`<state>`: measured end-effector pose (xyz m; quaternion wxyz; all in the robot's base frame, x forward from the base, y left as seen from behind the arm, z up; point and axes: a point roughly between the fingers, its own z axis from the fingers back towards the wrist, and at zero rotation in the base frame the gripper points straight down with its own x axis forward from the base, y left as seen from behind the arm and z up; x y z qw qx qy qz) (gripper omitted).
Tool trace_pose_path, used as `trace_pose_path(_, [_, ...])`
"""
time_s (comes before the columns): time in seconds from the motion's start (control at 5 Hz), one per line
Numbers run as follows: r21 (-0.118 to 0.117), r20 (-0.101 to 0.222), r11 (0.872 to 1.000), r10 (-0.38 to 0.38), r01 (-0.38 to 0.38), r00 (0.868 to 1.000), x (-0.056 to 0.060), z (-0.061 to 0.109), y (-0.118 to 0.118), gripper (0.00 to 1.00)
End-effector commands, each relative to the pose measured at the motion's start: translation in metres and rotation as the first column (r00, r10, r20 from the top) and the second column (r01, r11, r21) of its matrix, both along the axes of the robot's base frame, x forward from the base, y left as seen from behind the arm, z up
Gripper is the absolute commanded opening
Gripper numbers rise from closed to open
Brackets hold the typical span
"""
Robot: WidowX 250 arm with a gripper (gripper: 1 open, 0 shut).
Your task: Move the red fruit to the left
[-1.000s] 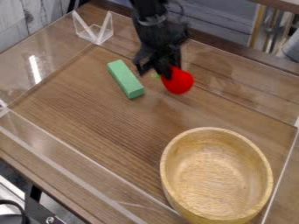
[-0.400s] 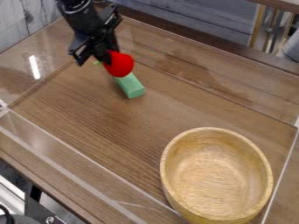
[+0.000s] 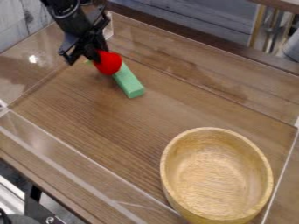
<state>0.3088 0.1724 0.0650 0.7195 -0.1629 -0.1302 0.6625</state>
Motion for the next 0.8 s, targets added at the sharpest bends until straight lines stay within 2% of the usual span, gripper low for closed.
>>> trace_pose_path(0.0, [0.041, 0.052, 0.998, 0.039, -0.041, 0.998, 0.0031, 0.0109, 0.0084, 0.00])
trace_pose_path(0.2, [0.039, 0.050, 0.997, 0.068, -0.070, 0.996, -0.0017, 0.0025, 0.0058, 0.00])
trace_pose_path(0.6, [0.032, 0.039, 0.994, 0.100, -0.102, 0.994, 0.0000, 0.0041, 0.0079, 0.00])
